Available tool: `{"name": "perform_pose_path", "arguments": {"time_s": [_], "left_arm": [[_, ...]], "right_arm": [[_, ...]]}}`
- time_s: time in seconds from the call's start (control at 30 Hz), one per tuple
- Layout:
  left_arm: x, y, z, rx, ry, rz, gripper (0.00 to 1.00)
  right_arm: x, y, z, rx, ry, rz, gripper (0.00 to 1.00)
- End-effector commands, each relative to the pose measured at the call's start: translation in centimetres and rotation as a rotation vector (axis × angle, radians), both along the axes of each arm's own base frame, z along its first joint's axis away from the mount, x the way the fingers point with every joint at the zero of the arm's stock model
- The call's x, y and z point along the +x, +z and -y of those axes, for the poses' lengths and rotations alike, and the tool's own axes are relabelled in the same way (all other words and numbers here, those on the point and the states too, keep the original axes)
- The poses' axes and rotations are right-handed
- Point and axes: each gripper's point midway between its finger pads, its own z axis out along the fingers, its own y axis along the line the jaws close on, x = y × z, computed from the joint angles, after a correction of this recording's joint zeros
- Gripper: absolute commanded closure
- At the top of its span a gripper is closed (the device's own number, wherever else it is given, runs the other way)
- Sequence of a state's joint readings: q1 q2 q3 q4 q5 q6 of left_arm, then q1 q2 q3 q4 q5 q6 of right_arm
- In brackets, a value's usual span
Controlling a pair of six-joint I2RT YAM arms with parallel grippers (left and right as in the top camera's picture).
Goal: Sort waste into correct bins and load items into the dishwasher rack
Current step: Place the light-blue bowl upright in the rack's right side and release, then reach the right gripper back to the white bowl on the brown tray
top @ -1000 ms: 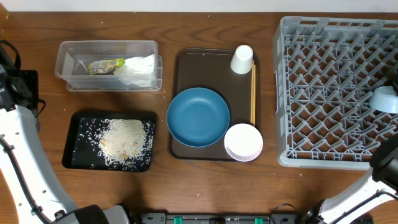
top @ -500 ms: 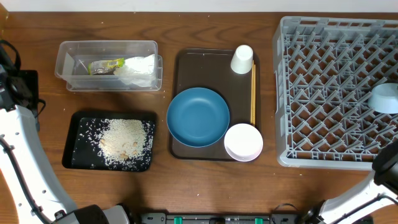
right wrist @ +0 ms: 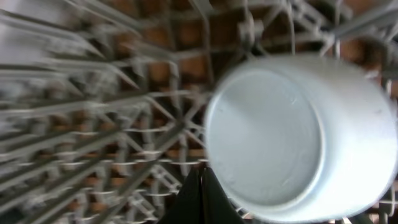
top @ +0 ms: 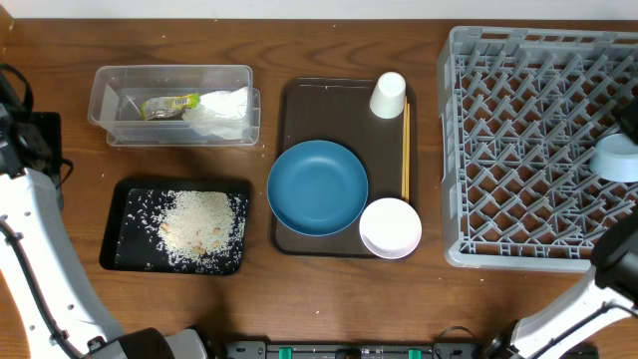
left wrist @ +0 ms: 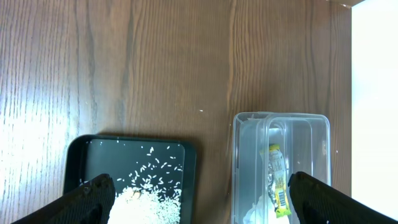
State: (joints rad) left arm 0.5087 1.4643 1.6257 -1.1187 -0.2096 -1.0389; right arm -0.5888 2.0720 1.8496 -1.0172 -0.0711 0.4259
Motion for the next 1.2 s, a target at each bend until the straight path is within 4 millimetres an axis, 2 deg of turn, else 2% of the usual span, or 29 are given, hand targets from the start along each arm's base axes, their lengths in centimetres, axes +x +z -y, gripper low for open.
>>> {"name": "perform_pose_path", "arguments": {"time_s": [0.0, 0.13, 0.33, 0.53, 0.63, 0.73, 0.87, 0.9, 0.93, 0.97, 1.0, 1.03, 1.17], "left_arm": [[-0.2, -0.1, -0.3, 0.009, 0.001, -0.016, 0.08], [-0.2, -0.1, -0.3, 0.009, 0.001, -0.016, 0.08], [-0.2, -0.1, -0.3, 0.009, 0.001, -0.016, 0.08], [-0.2, -0.1, -0.3, 0.009, 0.001, -0.016, 0.08], [-0.2, -0.1, -0.3, 0.009, 0.001, -0.016, 0.08], [-0.2, -0.1, -0.3, 0.009, 0.001, -0.016, 0.08], [-0.2, -0.1, -0.3, 0.009, 0.001, -0.016, 0.08], [-0.2, -0.1, -0.3, 0.009, 0.001, -0.016, 0.08], [-0.2, -0.1, -0.3, 0.009, 0.001, -0.016, 0.08], [-0.2, -0.1, -0.3, 0.009, 0.001, -0.016, 0.08], [-0.2, -0.1, -0.3, 0.009, 0.001, -0.016, 0.08], [-0.2, -0.1, -0.3, 0.009, 0.001, -0.016, 0.08], [-0.2, -0.1, -0.3, 0.009, 0.001, -0.016, 0.08]], "right_arm": [[-2.1, -1.6, 1.8, -0.074, -0.079, -0.122, 0.99], [-4.3, -1.5, 3.2, -0.130, -0.134, -0.202, 0.99], [-6.5, 0.7, 4.5, -0.152, -0.235, -0.201, 0.99], [-7.1, 4.2, 4.8, -0.187, -0.256, -0.131, 0.99], [-6.3, 6.4, 3.3, -0.149, -0.227, -0.041, 0.99], [-4.3, 8.8, 0.1, -0.037, -0.122, 0.105, 0.99], [-0.3, 14.2, -7.5, 0.161, 0.237, 0.410, 0.89], [0.3, 15.4, -9.3, 0.188, 0.317, 0.463, 0.82], [0.7, 16.5, -11.1, 0.207, 0.403, 0.511, 0.66], [1.0, 17.1, -12.6, 0.214, 0.465, 0.533, 0.45], [1.2, 17.3, -14.2, 0.214, 0.520, 0.536, 0.33], [1.4, 17.3, -16.0, 0.215, 0.577, 0.525, 0.28], [1.3, 15.7, -24.3, 0.262, 0.802, 0.434, 0.27]]}}
